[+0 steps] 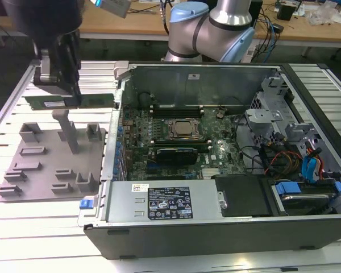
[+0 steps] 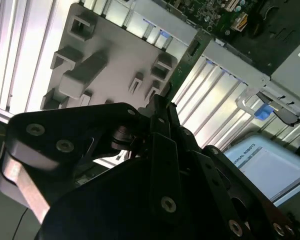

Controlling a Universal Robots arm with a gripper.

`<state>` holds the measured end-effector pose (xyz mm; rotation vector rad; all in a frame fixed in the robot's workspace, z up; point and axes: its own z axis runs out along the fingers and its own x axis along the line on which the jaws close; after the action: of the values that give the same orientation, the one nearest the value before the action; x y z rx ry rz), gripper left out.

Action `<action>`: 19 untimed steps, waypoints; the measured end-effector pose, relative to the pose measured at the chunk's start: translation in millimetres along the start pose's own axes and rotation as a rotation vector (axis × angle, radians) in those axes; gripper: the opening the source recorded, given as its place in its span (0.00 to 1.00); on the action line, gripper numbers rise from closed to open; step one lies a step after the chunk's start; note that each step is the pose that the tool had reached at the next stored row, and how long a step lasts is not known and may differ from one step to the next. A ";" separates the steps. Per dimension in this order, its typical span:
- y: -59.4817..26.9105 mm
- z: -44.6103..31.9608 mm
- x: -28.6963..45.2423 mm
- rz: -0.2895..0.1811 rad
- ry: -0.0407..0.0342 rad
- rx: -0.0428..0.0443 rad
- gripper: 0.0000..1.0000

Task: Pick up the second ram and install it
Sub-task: 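Pick up the second ram and move it above second insertion slot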

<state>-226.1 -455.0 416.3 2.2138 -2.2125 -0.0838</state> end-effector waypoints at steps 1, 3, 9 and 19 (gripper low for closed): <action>-4.2 -0.2 0.0 0.000 0.0000 0.0000 0.11; -10.7 -0.4 0.0 0.000 0.0000 0.0000 0.11; -32.1 -1.3 0.0 0.000 0.0000 0.0000 0.11; -80.6 -3.4 0.0 0.000 0.0000 -0.0004 0.11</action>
<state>-145.4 -455.1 416.0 2.2138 -2.2121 -0.0842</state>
